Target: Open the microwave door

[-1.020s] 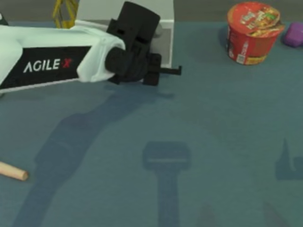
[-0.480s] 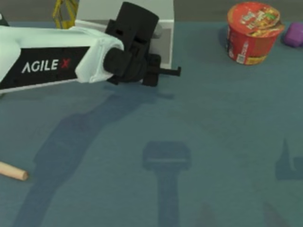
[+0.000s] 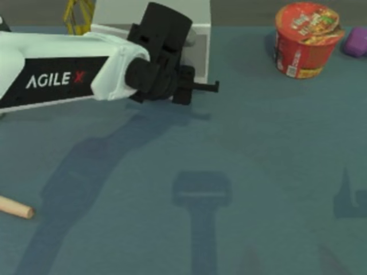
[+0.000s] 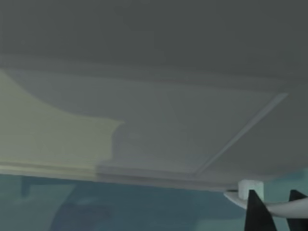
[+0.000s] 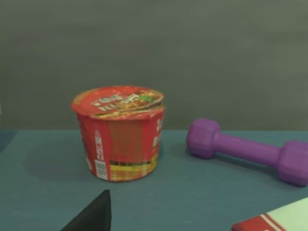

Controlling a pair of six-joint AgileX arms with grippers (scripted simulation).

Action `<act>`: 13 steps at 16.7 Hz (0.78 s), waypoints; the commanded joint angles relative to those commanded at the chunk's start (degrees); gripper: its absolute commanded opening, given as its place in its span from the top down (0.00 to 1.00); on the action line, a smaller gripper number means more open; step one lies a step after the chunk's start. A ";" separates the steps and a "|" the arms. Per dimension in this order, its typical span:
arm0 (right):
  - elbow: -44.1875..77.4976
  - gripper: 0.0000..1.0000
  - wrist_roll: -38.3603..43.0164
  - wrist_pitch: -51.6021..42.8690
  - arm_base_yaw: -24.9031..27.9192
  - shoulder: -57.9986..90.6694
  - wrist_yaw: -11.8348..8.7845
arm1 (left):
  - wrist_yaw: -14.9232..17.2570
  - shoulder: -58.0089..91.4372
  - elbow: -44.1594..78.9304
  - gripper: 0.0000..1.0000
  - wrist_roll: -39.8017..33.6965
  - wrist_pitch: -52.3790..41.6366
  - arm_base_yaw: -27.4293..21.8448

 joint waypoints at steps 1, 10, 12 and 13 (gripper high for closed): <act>0.00 0.00 0.00 0.00 0.00 0.00 0.00 | 0.00 0.00 0.00 1.00 0.00 0.00 0.00; 0.00 0.00 0.00 0.00 0.00 0.00 0.00 | 0.46 0.12 0.24 1.00 -0.33 -0.01 -0.50; 0.00 0.00 0.00 0.00 0.00 0.00 0.00 | 0.78 -0.26 -0.46 1.00 0.31 0.20 -0.23; 0.00 0.00 0.00 0.00 0.00 0.00 0.00 | 1.03 -0.61 -0.87 1.00 0.78 0.45 -0.03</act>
